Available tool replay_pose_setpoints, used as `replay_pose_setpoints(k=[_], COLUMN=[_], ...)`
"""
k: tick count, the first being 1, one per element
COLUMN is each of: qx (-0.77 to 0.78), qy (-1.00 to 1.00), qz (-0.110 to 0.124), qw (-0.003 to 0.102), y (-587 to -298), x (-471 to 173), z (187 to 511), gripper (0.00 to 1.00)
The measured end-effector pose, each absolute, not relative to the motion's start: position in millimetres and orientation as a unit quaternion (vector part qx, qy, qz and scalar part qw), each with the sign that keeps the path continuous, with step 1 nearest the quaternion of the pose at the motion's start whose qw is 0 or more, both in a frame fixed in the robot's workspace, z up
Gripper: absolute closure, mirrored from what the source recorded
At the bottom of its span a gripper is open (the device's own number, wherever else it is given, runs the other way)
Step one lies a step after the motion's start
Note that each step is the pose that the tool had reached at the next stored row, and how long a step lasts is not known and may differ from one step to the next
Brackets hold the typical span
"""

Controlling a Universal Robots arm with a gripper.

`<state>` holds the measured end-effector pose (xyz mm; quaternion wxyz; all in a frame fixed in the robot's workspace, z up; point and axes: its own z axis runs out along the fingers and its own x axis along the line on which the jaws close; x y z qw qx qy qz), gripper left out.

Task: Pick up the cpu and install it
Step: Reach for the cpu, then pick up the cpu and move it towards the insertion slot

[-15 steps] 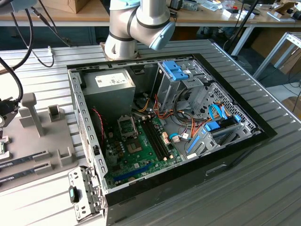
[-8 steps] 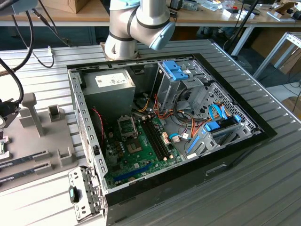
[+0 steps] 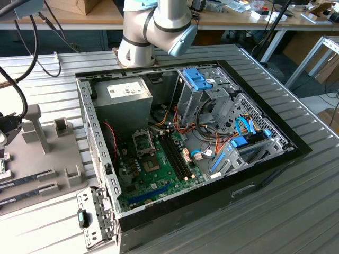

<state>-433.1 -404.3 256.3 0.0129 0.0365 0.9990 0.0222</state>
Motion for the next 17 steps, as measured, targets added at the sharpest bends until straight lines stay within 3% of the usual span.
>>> replay_pose_setpoints(k=[17], qx=[0.036], qy=[0.999], qz=[0.022], qw=[0.013], y=[-404.3], x=[-433.5], z=[251.8], gripper=[0.89])
